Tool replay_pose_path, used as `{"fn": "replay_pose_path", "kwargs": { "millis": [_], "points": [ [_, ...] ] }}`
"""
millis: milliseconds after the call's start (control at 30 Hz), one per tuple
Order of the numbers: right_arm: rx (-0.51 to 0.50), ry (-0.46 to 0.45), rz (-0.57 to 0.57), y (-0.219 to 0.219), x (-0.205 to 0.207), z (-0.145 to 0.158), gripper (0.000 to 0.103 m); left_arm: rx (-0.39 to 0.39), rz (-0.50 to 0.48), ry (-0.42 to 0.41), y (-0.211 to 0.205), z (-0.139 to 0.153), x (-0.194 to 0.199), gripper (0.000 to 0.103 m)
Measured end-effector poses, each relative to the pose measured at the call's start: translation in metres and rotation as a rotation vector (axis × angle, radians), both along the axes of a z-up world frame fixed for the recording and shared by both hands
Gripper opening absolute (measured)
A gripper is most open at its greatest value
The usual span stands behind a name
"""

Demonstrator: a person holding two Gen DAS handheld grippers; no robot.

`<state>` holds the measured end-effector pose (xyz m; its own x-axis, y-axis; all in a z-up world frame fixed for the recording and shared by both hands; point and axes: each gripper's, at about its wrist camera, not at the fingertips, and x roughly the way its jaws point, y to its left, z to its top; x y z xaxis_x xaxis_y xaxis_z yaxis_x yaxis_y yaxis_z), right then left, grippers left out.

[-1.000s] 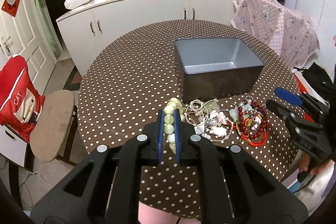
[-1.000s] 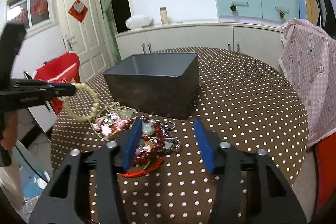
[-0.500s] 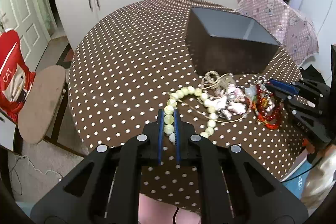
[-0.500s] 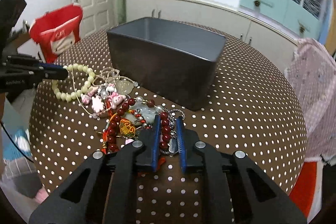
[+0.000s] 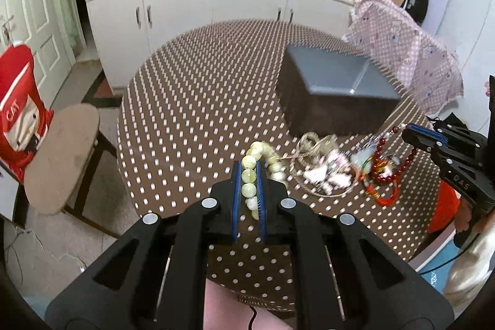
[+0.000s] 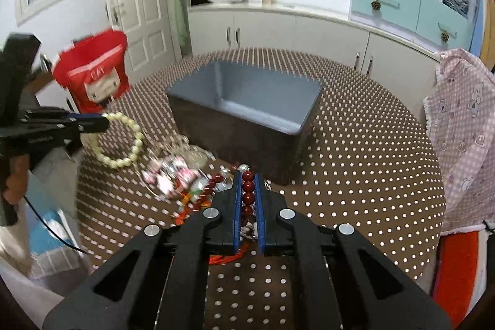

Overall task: Organize jewelry
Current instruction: 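Carry both bracelets into the grey metal box and open both grippers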

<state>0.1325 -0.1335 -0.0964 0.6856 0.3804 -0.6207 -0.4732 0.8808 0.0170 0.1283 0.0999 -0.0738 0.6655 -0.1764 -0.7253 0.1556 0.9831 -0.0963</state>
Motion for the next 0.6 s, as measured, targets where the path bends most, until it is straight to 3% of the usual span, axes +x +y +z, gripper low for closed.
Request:
{"fn": "replay_pose_path", "kwargs": {
  "millis": [600],
  "points": [
    [0.024,-0.219,-0.036,-0.004,-0.014,0.078,0.006,-0.016,-0.083,-0.176,-0.049,0.065,0.002,0.01]
  ]
}}
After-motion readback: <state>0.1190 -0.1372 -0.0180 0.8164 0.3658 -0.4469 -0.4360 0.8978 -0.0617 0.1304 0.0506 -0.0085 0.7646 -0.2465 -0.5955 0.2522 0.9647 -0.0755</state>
